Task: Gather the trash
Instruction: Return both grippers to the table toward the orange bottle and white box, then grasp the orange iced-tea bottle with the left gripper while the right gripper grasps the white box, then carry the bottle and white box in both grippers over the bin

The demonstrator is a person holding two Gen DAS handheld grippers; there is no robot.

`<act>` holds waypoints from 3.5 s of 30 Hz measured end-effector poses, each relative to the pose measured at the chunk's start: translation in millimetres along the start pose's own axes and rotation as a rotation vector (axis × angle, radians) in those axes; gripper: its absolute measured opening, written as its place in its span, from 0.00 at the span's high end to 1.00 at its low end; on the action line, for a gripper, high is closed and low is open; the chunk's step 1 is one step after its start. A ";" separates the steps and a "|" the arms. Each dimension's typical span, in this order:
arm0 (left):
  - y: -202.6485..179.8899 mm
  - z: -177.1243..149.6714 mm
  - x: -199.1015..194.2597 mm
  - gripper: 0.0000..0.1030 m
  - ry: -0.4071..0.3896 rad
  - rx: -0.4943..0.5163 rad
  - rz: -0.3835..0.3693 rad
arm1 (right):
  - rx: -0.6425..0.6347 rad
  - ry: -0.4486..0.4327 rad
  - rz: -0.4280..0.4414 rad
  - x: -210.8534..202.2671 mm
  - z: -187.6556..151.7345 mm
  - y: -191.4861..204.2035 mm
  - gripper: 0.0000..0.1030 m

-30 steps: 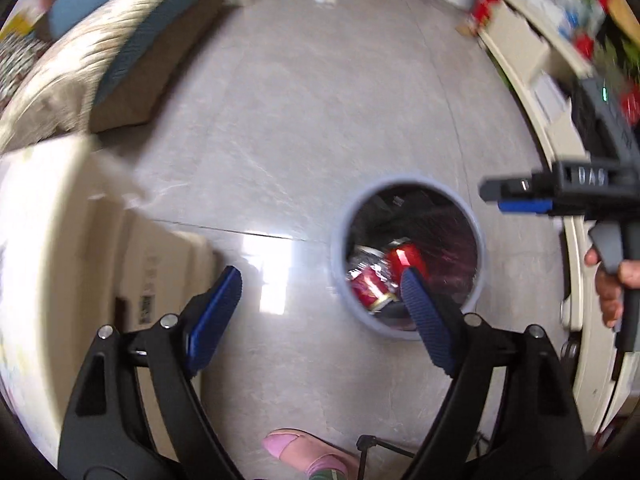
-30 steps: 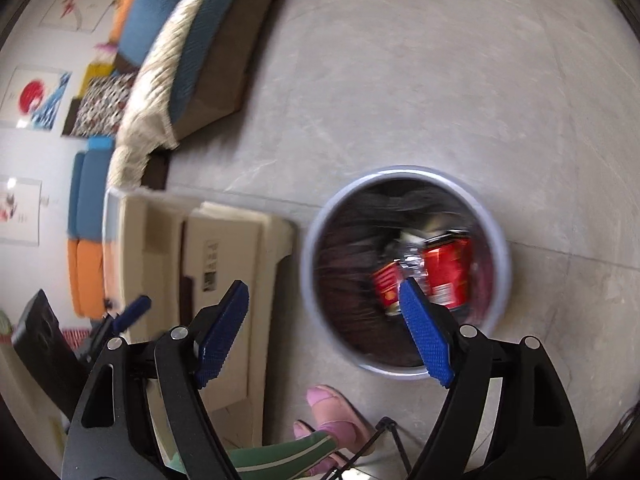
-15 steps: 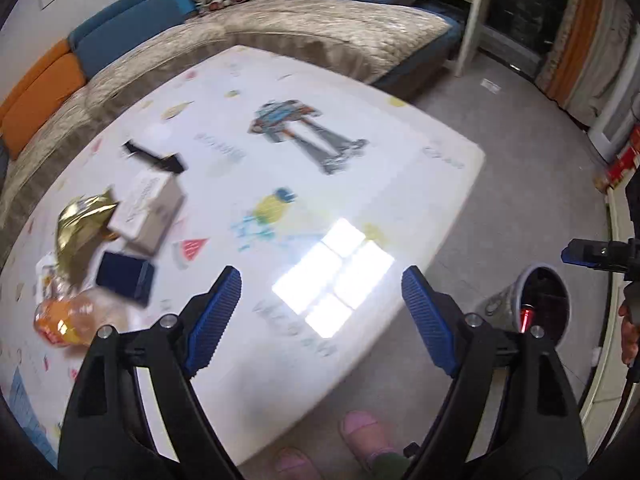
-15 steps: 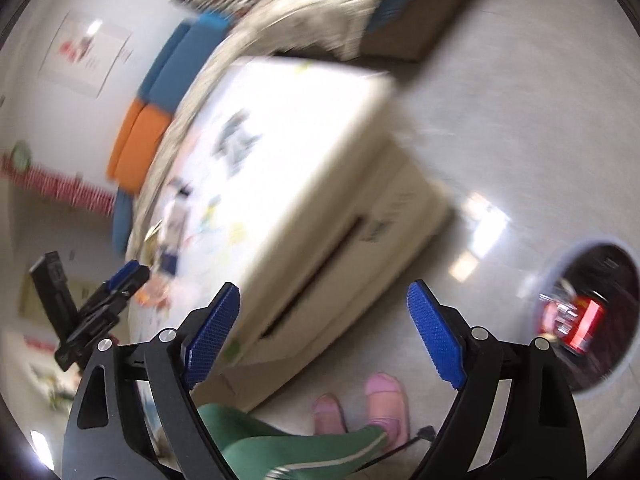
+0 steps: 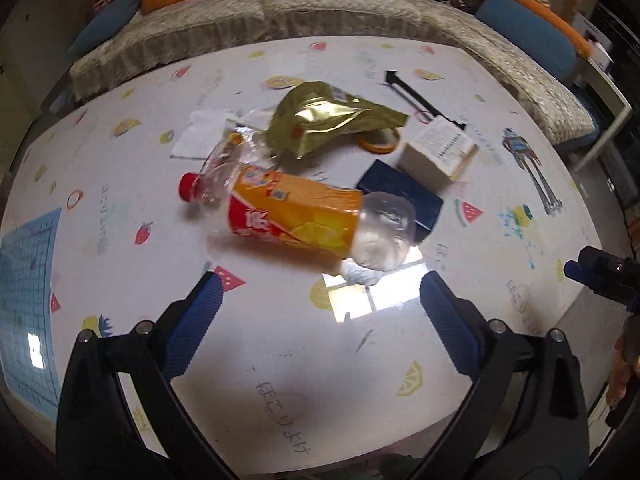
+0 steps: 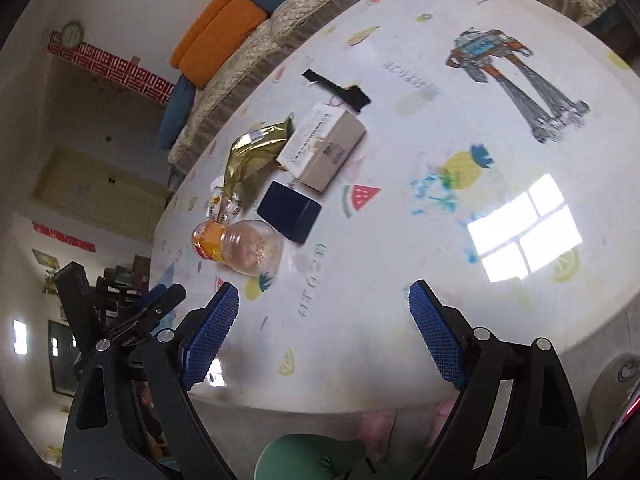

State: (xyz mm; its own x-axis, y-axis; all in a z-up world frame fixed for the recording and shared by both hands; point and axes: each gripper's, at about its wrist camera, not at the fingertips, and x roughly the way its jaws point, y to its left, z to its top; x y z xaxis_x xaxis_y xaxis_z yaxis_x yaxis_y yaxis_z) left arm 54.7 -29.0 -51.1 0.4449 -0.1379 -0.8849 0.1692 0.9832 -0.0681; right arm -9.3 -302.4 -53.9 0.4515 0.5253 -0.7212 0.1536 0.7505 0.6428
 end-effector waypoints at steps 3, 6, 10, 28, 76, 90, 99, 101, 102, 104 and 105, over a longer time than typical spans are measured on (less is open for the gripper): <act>11.8 7.9 12.7 0.06 0.053 -0.069 0.060 | -0.012 0.019 -0.011 21.8 21.0 20.0 0.14; 15.4 13.4 31.5 0.06 0.115 -0.106 0.135 | -0.029 0.017 -0.027 36.4 39.8 33.5 0.14; 23.3 14.2 49.7 0.06 0.165 -0.249 0.135 | 0.024 0.017 -0.045 53.9 62.0 34.6 0.14; 46.5 39.0 84.6 0.05 0.190 -0.694 0.142 | 0.154 0.022 -0.290 134.1 128.9 32.2 0.14; -60.0 16.5 -16.9 0.43 -0.113 -0.162 0.121 | 0.055 -0.078 -0.088 -19.9 49.3 -15.5 0.34; -291.7 -64.1 -56.0 0.43 -0.134 0.258 -0.130 | 0.272 -0.286 -0.158 -209.8 -62.5 -170.7 0.34; -440.1 -171.0 -47.2 0.43 -0.037 0.567 -0.274 | 0.531 -0.385 -0.253 -301.2 -183.5 -303.3 0.34; -466.9 -194.2 -44.7 0.43 -0.019 0.627 -0.291 | 0.600 -0.392 -0.264 -310.6 -213.4 -333.6 0.34; -476.5 -204.9 -42.8 0.43 -0.006 0.653 -0.300 | 0.625 -0.395 -0.270 -314.8 -226.2 -343.9 0.34; -498.3 -227.2 -38.0 0.42 0.021 0.715 -0.309 | 0.680 -0.398 -0.278 -320.0 -253.5 -367.9 0.34; -507.1 -237.2 -34.7 0.42 0.031 0.740 -0.308 | 0.701 -0.398 -0.280 -322.6 -264.5 -377.7 0.34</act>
State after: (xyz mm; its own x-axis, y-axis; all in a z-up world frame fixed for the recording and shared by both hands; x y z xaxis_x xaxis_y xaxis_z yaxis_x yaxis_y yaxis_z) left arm -255.1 -494.6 -95.2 0.2604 -0.3758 -0.8893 0.8247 0.5656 0.0025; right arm -445.5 -649.3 -132.3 0.5705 0.0792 -0.8175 0.7552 0.3408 0.5600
